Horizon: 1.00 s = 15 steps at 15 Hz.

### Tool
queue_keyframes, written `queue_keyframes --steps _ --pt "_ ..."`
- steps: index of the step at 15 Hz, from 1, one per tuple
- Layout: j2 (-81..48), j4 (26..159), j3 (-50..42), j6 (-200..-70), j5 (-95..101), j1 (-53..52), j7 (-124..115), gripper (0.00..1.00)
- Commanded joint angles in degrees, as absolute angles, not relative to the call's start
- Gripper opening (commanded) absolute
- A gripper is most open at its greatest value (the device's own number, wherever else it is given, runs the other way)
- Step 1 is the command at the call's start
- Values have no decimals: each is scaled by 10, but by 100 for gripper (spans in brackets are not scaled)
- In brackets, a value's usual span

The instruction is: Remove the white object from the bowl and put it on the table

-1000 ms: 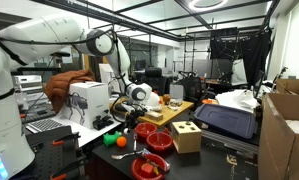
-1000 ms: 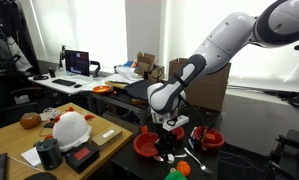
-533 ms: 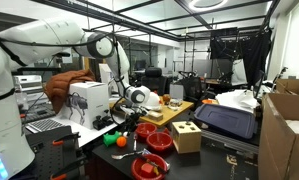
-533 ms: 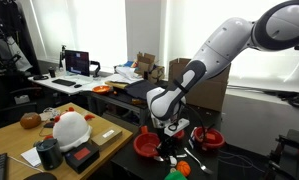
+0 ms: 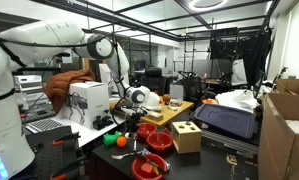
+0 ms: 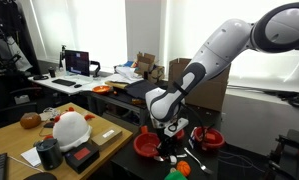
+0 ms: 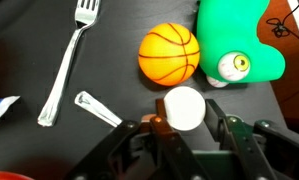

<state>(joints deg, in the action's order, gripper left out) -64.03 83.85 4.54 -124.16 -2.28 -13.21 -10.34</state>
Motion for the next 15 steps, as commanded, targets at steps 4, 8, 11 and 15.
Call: queue_keyframes --steps 4,8,11,15 --pt "-644 834 38 -1247 -7 -144 -106 82" --pt "-640 836 38 -1250 -1 -144 -106 100" --pt "-626 844 38 -1253 -1 -139 -102 100" --pt "-585 871 39 -1271 -6 -122 -87 100"
